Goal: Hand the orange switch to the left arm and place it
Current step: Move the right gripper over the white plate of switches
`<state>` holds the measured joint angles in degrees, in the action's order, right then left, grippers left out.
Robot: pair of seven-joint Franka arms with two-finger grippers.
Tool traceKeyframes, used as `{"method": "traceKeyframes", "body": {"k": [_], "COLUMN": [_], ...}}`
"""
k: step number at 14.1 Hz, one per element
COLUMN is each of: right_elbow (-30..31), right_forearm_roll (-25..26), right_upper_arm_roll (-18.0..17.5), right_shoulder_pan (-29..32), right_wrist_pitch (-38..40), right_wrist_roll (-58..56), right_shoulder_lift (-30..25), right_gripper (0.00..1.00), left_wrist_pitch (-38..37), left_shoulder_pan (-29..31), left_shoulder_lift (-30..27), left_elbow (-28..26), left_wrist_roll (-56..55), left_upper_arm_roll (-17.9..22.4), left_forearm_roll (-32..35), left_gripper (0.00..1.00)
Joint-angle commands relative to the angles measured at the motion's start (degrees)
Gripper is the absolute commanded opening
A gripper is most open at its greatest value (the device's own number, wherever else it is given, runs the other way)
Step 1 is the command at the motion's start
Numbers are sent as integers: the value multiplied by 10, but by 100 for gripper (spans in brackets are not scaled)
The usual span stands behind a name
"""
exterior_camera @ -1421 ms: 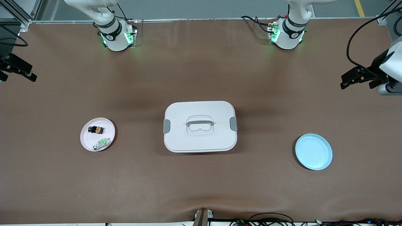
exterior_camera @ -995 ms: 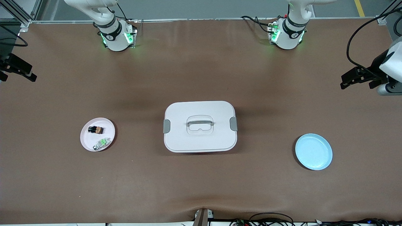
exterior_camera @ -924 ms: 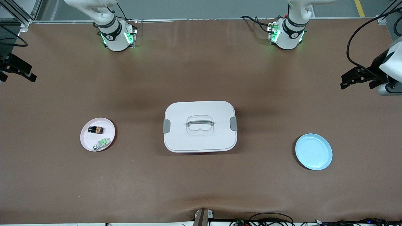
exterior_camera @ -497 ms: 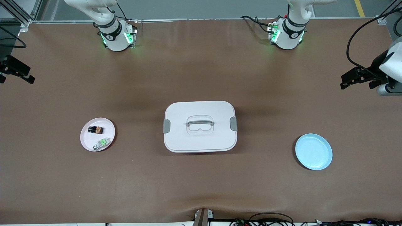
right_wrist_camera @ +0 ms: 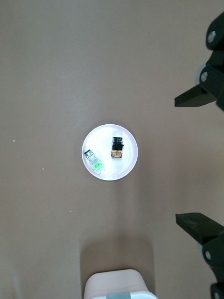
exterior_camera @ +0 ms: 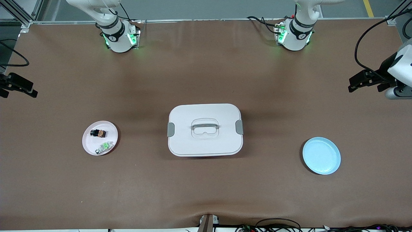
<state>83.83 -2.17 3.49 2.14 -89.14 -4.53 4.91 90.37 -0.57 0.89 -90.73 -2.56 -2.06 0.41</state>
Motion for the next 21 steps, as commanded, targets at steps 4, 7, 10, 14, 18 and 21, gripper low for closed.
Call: {"method": "traceKeyframes", "body": {"k": [4, 7, 10, 14, 18, 21], "right_elbow": [-6, -7, 5, 84, 183, 224], "right_forearm_roll": [-11, 1, 0, 1, 1, 0], "right_upper_arm_roll": [-4, -4, -4, -3, -3, -3], "right_shoulder_pan": [23, 26, 30, 35, 43, 45], "right_wrist_pitch": [-9, -10, -45, -125, -255, -334], "right_wrist_roll": [-7, -8, -7, -3, 0, 1], "right_shoulder_lift": [81, 86, 90, 102, 106, 132], "right_gripper": [100, 100, 100, 100, 100, 100], "left_wrist_pitch": [-12, -12, -12, -12, -12, -12], "left_shoulder_pan": [-1, -1, 1, -2, -1, -3], "left_shoulder_lift": [4, 4, 4, 4, 4, 4], "left_elbow": [11, 11, 11, 12, 12, 12], "left_wrist_roll": [4, 4, 4, 5, 5, 5], "left_upper_arm_roll": [2, 2, 2, 2, 2, 2], "left_forearm_roll": [-5, -4, -7, -5, -4, -1], "left_gripper": [100, 100, 100, 100, 100, 100]}}
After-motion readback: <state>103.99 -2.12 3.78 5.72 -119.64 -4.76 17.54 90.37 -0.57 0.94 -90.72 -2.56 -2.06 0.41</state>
